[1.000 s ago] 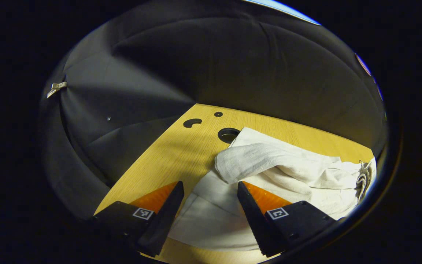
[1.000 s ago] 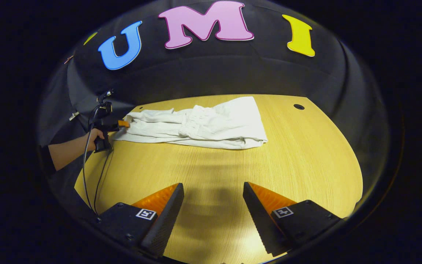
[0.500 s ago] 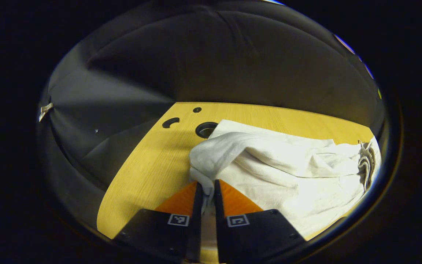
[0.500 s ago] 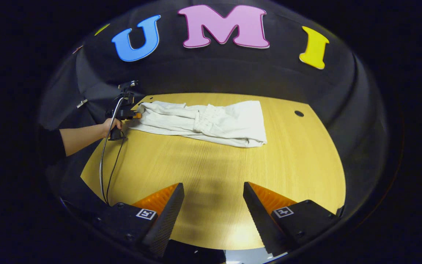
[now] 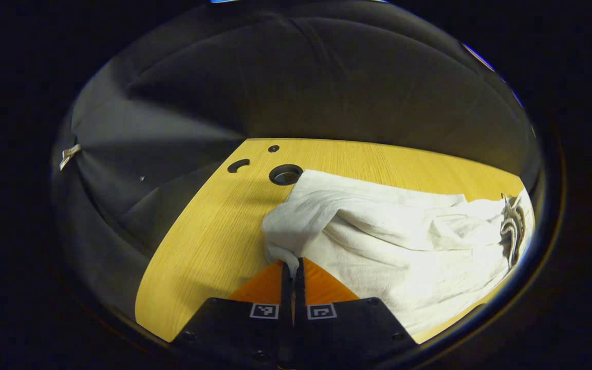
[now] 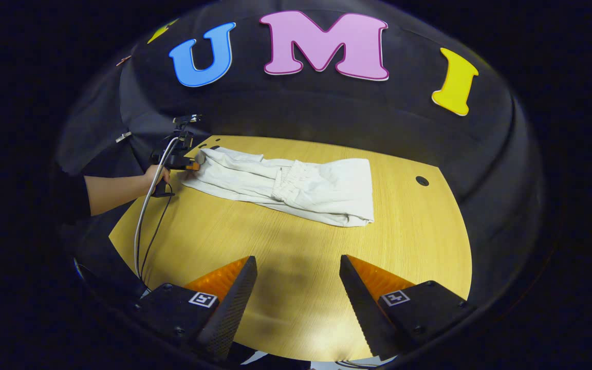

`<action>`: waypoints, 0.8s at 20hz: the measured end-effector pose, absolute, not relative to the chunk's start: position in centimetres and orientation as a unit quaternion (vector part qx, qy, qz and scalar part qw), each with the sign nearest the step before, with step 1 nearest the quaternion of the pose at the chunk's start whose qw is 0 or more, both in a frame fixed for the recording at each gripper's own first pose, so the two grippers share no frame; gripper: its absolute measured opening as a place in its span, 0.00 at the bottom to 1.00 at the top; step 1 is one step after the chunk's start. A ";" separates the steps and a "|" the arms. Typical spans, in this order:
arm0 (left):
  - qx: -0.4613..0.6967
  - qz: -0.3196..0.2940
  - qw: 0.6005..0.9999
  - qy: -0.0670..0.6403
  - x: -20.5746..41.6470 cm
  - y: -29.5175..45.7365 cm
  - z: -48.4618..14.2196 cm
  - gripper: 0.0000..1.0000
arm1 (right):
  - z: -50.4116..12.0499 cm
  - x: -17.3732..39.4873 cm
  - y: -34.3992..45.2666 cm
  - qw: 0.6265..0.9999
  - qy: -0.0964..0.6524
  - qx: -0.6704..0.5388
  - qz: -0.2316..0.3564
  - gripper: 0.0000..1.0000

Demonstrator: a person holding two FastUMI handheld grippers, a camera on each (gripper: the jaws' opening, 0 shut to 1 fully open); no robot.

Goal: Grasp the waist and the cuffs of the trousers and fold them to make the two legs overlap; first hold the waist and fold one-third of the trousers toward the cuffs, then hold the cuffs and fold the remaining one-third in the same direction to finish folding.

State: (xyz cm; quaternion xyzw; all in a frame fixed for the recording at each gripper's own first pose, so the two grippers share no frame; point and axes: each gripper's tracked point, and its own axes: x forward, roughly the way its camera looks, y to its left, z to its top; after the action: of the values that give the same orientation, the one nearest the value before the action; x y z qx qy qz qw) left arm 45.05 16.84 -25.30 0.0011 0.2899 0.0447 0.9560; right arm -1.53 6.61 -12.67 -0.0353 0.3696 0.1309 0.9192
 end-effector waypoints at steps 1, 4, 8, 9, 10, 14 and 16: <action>-0.014 0.050 0.958 0.281 44.8 16.7 -24.5 0.06 | -12.9 -1.1 6.0 0.919 0.370 -0.033 0.133 0.99; -0.044 0.057 0.965 0.252 43.9 16.2 -21.4 0.06 | -13.5 -0.6 3.5 0.919 0.370 -0.042 0.133 0.99; -0.042 0.043 0.975 0.213 43.2 13.4 -15.8 0.01 | -13.3 0.6 0.6 0.928 0.353 -0.024 0.120 0.99; -0.038 0.036 0.978 0.203 43.0 12.2 -14.3 0.06 | -13.5 0.6 -0.1 0.928 0.353 -0.015 0.119 0.99; -0.030 0.028 0.980 0.194 42.9 10.7 -12.6 0.06 | -13.7 0.8 -0.8 0.929 0.351 -0.006 0.117 0.99; -0.030 -0.006 0.985 0.168 42.2 2.9 -8.9 0.06 | -13.2 1.6 -3.1 0.939 0.327 0.007 0.104 0.98; -0.033 -0.024 0.986 0.164 41.9 -1.1 -7.9 0.06 | -13.4 1.6 -3.6 0.941 0.320 0.020 0.106 0.99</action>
State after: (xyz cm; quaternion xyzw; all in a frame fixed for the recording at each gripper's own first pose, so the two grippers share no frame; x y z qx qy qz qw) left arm 41.86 -1.11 -7.94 -0.0329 0.1638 -0.0244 0.9856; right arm 1.58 -3.60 -13.37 0.0197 0.3201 0.1062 0.9412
